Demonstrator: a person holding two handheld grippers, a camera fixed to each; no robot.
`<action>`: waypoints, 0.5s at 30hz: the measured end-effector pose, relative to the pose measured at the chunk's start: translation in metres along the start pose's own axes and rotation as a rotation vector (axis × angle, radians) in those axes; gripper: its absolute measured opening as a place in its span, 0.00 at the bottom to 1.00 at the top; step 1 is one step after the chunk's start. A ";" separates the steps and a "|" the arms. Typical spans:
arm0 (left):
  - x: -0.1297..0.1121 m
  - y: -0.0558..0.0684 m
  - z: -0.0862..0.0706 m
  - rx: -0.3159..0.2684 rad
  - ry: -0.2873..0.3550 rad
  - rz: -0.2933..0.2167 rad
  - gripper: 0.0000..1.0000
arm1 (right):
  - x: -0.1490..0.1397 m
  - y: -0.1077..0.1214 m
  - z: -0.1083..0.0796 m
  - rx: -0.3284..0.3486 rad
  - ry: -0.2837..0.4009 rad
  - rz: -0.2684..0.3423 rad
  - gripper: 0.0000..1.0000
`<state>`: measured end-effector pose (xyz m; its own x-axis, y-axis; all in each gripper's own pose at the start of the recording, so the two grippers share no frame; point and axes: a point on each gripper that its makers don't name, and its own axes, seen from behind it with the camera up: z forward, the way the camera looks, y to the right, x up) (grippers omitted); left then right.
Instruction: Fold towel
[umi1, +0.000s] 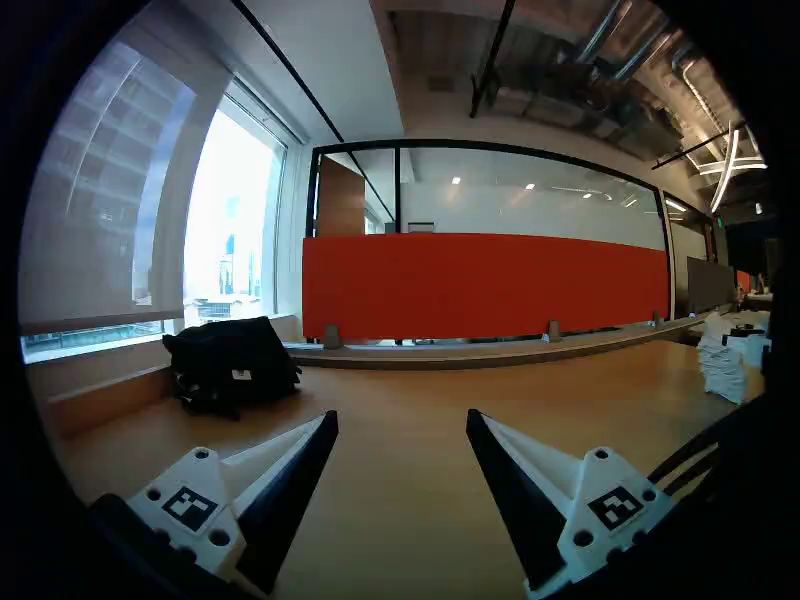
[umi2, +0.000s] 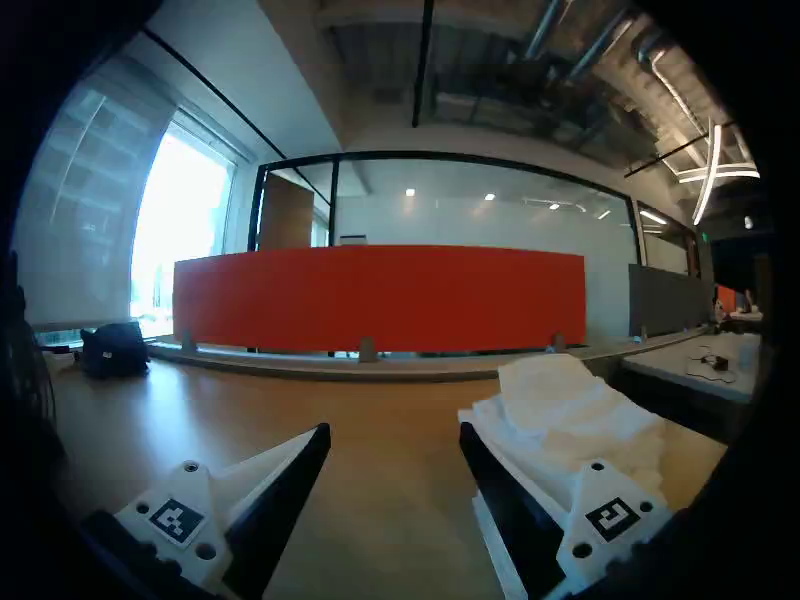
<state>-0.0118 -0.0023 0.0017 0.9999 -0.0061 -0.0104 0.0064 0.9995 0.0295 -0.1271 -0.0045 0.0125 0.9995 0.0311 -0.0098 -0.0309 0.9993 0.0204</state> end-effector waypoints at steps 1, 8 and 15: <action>0.000 0.000 0.000 0.000 0.000 0.000 0.95 | 0.000 0.000 0.000 0.000 0.000 0.000 1.00; 0.002 0.000 0.000 0.000 -0.001 0.000 0.95 | 0.000 0.000 0.000 0.000 0.000 0.000 1.00; 0.003 0.000 -0.001 0.000 -0.001 0.000 0.95 | 0.000 0.000 0.000 0.000 0.000 0.000 1.00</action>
<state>-0.0090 -0.0024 0.0009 0.9999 -0.0058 -0.0091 0.0061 0.9995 0.0295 -0.1275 -0.0049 0.0128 0.9995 0.0313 -0.0098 -0.0311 0.9993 0.0203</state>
